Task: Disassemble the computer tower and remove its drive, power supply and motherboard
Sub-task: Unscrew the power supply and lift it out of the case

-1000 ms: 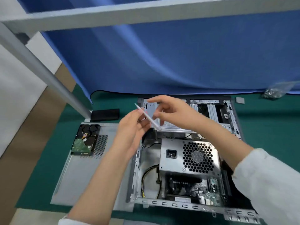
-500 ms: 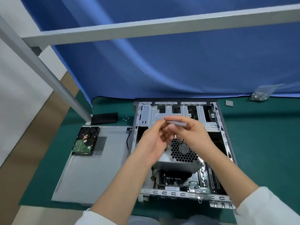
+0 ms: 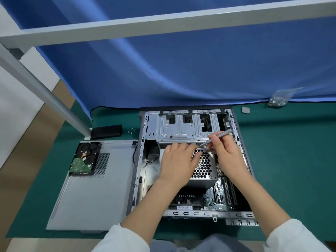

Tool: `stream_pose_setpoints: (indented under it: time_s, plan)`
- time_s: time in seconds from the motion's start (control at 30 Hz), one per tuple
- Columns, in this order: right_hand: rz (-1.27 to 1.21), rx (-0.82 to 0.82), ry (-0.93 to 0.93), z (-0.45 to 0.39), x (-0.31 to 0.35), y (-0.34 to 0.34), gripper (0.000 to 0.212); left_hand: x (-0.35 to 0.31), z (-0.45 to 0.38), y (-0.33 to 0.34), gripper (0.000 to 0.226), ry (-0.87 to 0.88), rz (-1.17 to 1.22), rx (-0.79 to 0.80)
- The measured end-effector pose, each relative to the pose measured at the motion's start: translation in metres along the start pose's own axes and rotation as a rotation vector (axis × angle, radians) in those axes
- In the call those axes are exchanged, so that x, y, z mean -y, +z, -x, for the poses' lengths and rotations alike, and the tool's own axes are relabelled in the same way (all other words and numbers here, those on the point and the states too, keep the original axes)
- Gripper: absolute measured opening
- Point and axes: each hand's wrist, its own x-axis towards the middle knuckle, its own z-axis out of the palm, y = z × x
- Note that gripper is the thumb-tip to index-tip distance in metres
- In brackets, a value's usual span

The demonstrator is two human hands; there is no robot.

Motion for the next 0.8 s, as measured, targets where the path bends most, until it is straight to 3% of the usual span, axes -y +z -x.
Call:
stream_pose_setpoints:
  time_s: [0.27, 0.8]
  plan:
    - [0.292, 0.075, -0.145, -0.001, 0.008, -0.008, 0.017, 0.009, 0.003, -0.003, 0.043, -0.007, 0.032, -0.010]
    - [0.430, 0.122, -0.149, 0.003, 0.010, -0.008, 0.020, 0.010, 0.002, -0.003, 0.038, -0.016, 0.066, -0.045]
